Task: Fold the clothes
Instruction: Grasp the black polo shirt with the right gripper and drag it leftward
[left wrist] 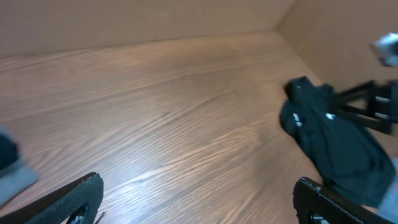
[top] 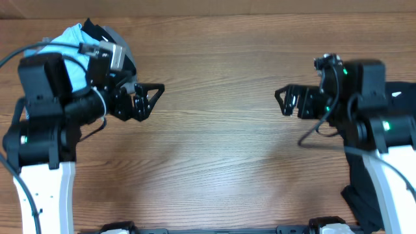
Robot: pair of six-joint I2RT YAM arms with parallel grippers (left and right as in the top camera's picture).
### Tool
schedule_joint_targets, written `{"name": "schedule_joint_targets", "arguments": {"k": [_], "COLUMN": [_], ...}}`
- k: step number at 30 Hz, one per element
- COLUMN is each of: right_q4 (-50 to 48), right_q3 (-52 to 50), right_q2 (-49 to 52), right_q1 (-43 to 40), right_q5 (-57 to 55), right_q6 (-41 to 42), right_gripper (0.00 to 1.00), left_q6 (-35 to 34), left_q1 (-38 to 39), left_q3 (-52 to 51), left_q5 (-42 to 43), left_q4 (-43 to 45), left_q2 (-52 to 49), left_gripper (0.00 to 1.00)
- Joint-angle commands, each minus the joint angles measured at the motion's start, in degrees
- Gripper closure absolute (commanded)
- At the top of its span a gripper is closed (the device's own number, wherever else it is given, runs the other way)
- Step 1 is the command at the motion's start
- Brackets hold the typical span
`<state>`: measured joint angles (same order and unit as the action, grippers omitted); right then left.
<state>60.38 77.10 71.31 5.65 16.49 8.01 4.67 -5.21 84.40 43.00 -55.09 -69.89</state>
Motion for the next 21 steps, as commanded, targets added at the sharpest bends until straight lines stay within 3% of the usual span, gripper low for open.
{"name": "schedule_joint_targets", "arguments": {"k": [1,9,14,21], "right_q4": [1.6,0.0,-2.1,-0.3], "right_q3": [4.0,4.4,4.4,4.3], "right_q2": [5.1,19.1,27.5,36.1], "right_q1": [-1.1,-18.4,-30.1,-34.4], "right_q5": [-9.4,-14.4,-13.1,-13.4], "right_q6": [4.5,16.8,18.0,18.0], "right_gripper": [0.00,0.00,0.05,0.07], "left_q6": [2.7,3.4,4.1,3.9], "left_q1": [0.4,0.5,0.5,0.8], "left_q3": [2.1,2.1,2.1,2.1], "left_q5": [4.3,-1.9,-1.3,-1.2], "left_q4": [-1.6,-8.9,-10.8,-11.2], "left_q2": [-2.4,-4.5,-4.5,-4.5], "left_gripper": [0.00,0.00,0.00,0.00]}}
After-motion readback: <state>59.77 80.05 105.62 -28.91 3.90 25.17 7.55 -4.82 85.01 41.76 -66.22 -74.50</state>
